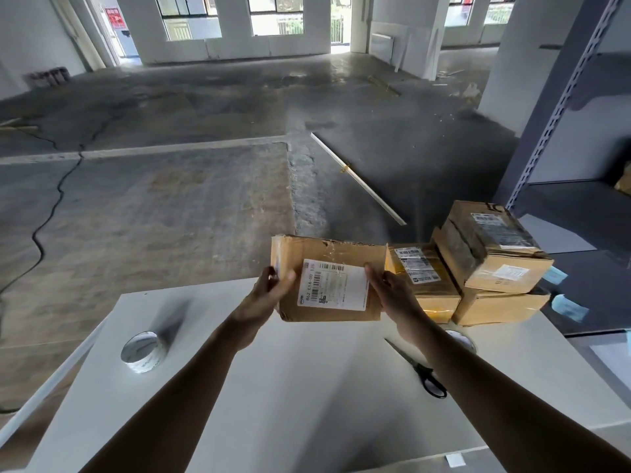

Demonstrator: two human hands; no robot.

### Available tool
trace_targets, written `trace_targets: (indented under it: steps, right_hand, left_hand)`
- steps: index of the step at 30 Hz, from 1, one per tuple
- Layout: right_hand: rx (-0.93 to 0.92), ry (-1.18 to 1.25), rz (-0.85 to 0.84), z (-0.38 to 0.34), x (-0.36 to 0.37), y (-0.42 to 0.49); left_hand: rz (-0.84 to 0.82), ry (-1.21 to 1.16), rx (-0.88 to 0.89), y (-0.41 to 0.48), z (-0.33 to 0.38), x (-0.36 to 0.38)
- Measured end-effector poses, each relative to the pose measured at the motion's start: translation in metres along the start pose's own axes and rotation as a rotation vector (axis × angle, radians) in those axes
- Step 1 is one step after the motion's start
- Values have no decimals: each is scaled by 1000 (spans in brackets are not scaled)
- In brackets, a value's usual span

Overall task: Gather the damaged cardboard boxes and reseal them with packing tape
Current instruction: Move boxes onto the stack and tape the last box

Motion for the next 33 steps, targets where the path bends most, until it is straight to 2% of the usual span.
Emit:
trace_targets:
  steps: [3,7,9,12,16,20,24,27,30,33]
  right_hand:
    - [34,12,17,3,0,2]
    - [65,22,-13,5,10,3]
    - [78,10,-38,5,17,1]
    - [85,51,-81,-3,26,-7]
    - [-3,154,-239,-25,44,-22]
    - [-51,275,-315,-29,60,-24]
    - [-1,240,-269,-28,62,-23]
    - [71,219,-233,-22,55,-19]
    - [94,183,-199,-20,47,-17]
    - [98,145,-186,-16,43,-14]
  left_hand:
    - [60,103,47,1,4,3]
    - [324,514,139,2,18,3]
    - [382,582,204,-1,28,10]
    - [429,629,203,-1,29,11]
    - [467,662,203,3,29,12]
    - [402,650,314,6,33,25]
    - [240,478,385,8,29,28]
    - [70,244,326,9,22,24]
    - [63,147,246,1,20,21]
    - [65,148,223,-3,18,22]
Point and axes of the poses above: each hand's wrist, its own y-axis towards the middle knuckle, its own x-axis out of the palm, z = x × y, the point moved 7 cm from there along y, towards the middle knuckle
